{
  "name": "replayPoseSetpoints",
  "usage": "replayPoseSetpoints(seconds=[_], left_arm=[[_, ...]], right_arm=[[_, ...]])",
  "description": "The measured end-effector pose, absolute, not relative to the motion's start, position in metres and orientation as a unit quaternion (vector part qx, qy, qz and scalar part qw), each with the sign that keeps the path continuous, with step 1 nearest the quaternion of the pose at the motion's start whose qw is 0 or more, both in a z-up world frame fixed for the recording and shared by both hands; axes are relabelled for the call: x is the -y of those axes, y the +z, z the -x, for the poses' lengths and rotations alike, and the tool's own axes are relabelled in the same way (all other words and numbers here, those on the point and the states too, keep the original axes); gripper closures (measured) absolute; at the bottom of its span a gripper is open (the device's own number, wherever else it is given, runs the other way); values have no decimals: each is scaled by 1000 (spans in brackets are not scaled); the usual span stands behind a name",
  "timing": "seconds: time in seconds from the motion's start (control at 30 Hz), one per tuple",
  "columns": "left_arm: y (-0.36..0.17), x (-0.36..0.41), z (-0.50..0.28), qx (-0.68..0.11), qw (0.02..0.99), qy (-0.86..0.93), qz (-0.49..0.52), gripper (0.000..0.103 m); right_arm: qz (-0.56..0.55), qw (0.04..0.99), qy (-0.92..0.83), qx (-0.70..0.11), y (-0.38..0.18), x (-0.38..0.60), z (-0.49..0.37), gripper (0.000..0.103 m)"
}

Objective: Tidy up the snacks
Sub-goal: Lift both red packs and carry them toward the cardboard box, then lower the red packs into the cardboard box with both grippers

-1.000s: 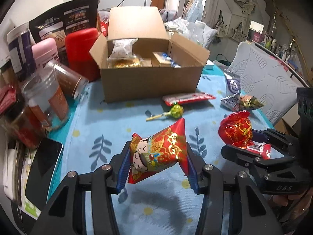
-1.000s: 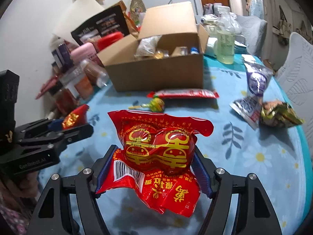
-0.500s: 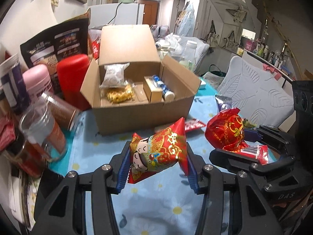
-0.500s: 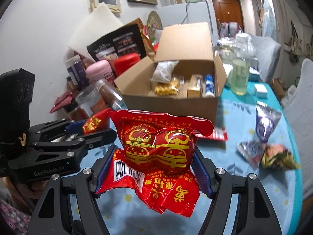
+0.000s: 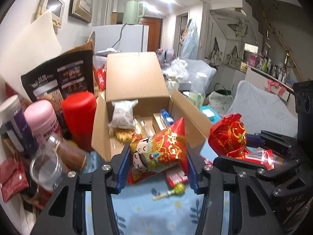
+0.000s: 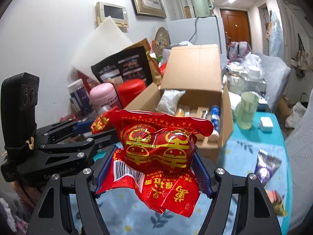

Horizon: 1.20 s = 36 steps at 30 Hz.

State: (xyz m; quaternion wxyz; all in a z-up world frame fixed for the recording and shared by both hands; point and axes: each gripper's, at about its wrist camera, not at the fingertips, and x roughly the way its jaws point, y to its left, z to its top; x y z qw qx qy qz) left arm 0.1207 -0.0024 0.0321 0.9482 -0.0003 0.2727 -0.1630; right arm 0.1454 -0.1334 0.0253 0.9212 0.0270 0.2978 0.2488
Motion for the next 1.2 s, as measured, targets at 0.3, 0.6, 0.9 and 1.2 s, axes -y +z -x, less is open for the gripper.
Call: replayPoseSetpoints(seconds=[0.3,0.6,0.9,1.2], left_arm=[[60,4,-164,-240,957,-162,-1,54],[77,4,-216,-226,962,-153,4,54],[84,4,-262,-209,970,-126,-2,54],[56,0,-310,-241,966,-92,-13,54]], right_arm=[[-22,927,247,-281,52,133,-194,30],[-30,934,247,-257,69,135,-248,30],[-22,939,229,-255,74,132,-298,30],[-37,937,214,-274,52,125,-340,30]])
